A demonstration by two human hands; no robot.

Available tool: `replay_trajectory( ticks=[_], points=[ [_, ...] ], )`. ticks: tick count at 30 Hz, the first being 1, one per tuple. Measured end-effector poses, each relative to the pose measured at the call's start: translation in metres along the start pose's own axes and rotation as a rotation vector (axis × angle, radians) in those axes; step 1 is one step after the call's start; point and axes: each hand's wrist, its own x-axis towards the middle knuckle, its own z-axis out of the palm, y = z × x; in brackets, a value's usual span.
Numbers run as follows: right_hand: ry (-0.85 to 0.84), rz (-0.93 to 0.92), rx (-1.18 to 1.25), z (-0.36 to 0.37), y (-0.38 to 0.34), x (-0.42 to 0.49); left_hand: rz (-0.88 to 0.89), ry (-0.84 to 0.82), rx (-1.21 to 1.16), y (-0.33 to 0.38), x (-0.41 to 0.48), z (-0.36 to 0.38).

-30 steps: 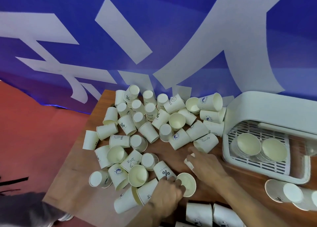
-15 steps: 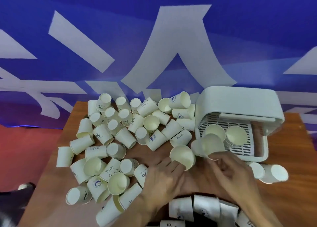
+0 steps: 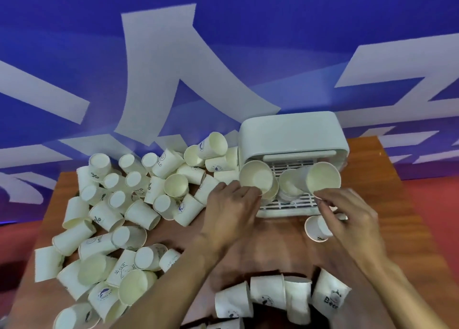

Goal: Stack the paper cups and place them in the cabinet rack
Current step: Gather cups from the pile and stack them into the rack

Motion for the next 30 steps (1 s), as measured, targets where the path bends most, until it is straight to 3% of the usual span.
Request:
replay_trajectory(
  ticks=[9,14,18,30],
  points=[
    [-0.184,0.005,0.017,0.022,0.025,0.009,0.064,-0.231,0.051,0.002,0.006,0.031],
    [-0.339,0.152,-0.111,0.037,0.037,0.024,0.077,-0.444,0.070,-0.007,0.017,0.054],
    [-0.521,0.224,-0.138,0.053,0.048,0.038,-0.026,-0.585,0.048,-0.009,0.022,0.068],
    [-0.538,0.313,-0.152,0.072,0.042,0.049,-0.102,-0.602,0.019,-0.009,0.022,0.087]
  ],
)
